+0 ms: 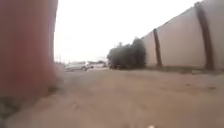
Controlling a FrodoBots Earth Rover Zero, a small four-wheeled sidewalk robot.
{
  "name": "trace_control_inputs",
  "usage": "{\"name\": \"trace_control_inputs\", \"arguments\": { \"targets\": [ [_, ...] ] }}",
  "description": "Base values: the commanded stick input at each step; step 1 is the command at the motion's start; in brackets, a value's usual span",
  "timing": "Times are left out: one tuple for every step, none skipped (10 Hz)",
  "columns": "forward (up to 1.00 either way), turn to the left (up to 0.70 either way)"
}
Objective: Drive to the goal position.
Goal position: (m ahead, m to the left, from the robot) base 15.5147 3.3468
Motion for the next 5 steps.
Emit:
{"name": "trace_control_inputs", "arguments": {
  "targets": [
    [0.85, 0.01],
    [0.85, 0.01],
    [0.85, 0.01],
    [0.85, 0.01],
    [0.85, 0.01]
  ]
}}
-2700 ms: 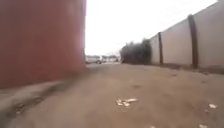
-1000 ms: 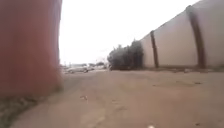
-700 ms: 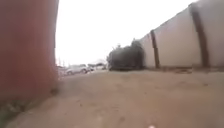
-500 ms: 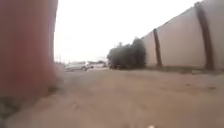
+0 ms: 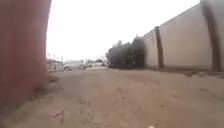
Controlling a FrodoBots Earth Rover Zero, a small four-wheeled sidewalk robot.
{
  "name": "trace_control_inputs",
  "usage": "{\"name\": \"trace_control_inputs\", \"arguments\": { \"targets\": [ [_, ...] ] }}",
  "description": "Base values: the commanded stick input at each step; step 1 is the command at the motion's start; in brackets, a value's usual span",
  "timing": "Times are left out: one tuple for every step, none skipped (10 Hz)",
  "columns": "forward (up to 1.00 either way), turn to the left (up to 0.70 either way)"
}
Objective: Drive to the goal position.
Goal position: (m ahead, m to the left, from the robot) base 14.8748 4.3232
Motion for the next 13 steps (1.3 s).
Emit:
{"name": "trace_control_inputs", "arguments": {
  "targets": [
    [0.85, 0.01],
    [0.85, 0.01],
    [0.85, 0.01],
    [0.85, 0.01],
    [0.85, 0.01],
    [0.85, 0.01],
    [0.85, 0.01],
    [0.85, 0.01],
    [0.85, 0.01],
    [0.85, 0.01],
    [0.85, 0.13],
    [0.85, 0.35],
    [0.85, 0.33]
  ]
}}
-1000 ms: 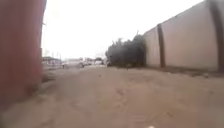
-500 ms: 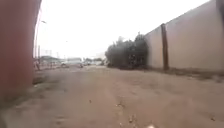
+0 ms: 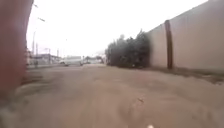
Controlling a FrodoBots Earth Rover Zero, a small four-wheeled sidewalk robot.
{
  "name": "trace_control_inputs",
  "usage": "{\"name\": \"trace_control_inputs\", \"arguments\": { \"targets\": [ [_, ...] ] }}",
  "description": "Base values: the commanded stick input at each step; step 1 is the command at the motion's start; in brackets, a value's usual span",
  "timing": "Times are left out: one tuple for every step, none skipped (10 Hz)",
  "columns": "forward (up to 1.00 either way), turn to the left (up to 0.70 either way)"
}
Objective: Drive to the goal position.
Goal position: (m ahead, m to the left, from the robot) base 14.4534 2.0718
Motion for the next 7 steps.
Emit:
{"name": "trace_control_inputs", "arguments": {
  "targets": [
    [0.85, 0.19],
    [0.85, 0.01],
    [0.85, 0.01],
    [0.85, 0.01],
    [0.85, 0.01],
    [0.85, 0.01],
    [0.85, 0.01]
  ]
}}
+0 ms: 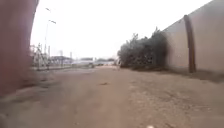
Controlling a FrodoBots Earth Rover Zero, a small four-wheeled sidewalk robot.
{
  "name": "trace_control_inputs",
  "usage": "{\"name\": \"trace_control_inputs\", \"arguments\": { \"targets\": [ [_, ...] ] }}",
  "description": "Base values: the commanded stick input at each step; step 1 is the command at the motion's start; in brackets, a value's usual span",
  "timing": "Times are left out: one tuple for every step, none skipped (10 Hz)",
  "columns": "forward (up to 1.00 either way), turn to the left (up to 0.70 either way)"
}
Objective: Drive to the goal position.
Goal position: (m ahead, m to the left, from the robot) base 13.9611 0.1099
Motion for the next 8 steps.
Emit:
{"name": "trace_control_inputs", "arguments": {
  "targets": [
    [0.85, 0.01],
    [0.85, 0.01],
    [0.85, 0.01],
    [0.85, 0.01],
    [0.85, 0.01],
    [0.85, 0.01],
    [0.85, 0.01],
    [0.85, 0.01]
  ]
}}
